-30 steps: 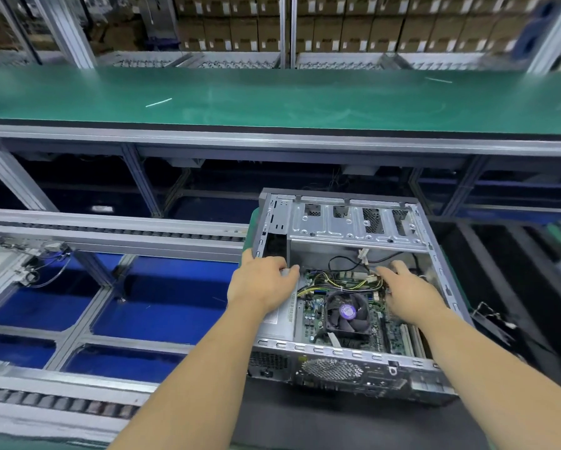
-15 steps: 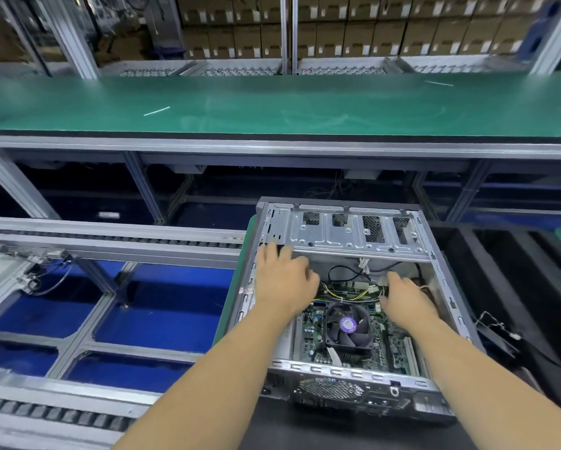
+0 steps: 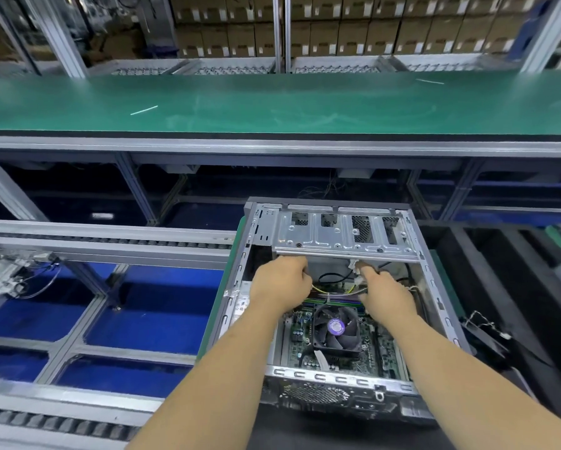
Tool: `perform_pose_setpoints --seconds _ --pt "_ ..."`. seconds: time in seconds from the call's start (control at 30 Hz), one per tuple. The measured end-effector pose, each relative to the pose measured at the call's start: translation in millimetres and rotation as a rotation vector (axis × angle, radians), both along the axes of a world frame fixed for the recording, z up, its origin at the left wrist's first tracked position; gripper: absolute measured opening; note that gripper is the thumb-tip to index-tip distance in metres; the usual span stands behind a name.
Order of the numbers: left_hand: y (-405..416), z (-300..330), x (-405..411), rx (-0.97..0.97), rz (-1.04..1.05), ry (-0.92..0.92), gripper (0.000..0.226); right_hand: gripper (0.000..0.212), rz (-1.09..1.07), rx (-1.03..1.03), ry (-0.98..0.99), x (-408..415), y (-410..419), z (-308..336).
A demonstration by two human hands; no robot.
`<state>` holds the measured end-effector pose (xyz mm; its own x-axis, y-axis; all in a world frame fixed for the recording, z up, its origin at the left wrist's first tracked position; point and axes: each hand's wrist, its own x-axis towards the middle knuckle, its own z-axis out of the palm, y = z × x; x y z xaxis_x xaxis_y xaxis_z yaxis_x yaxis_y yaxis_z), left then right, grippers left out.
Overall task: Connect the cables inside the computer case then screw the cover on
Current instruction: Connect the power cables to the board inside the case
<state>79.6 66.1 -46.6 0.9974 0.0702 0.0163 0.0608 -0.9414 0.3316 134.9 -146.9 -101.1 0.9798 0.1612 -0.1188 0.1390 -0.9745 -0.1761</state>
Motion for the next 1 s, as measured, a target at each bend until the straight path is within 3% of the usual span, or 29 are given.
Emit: perform_pose_setpoints --seconds 0.13,0.27,0.4,0.5,0.53,0.6,0.67,0.83,1.0 --pt "5 1 3 -0.064 0.013 0.06 0.031 0.04 -0.069 0.133 -0.029 0 6 4" --pt "2 3 7 0.067 -0.14 0.186 0.049 0.034 -0.047 0.373 0.037 -7 20 10" --pt "0 2 12 0.239 -0.265 0.22 0.022 0.021 0.066 0.661 0.108 -10 22 12" --pt "1 -1 15 0.263 -0.267 0.26 0.023 0.011 0.077 0.743 0.236 -8 16 6" --pt "1 -3 16 0.249 -0.24 0.251 0.025 0.014 0.061 0.757 0.253 -7 13 4" --pt "2 -6 16 0.229 -0.175 0.215 0.032 0.039 0.024 0.735 0.263 -5 10 2" --pt "1 -7 16 0.247 -0.137 0.191 0.039 0.049 0.004 0.623 0.185 -2 5 -1" --pt "1 -5 17 0.279 -0.181 0.227 0.048 0.039 -0.015 0.471 0.046 5 -1 -2" --pt "0 -4 16 0.266 -0.214 0.26 0.028 0.025 -0.036 0.485 -0.045 5 -2 -1"
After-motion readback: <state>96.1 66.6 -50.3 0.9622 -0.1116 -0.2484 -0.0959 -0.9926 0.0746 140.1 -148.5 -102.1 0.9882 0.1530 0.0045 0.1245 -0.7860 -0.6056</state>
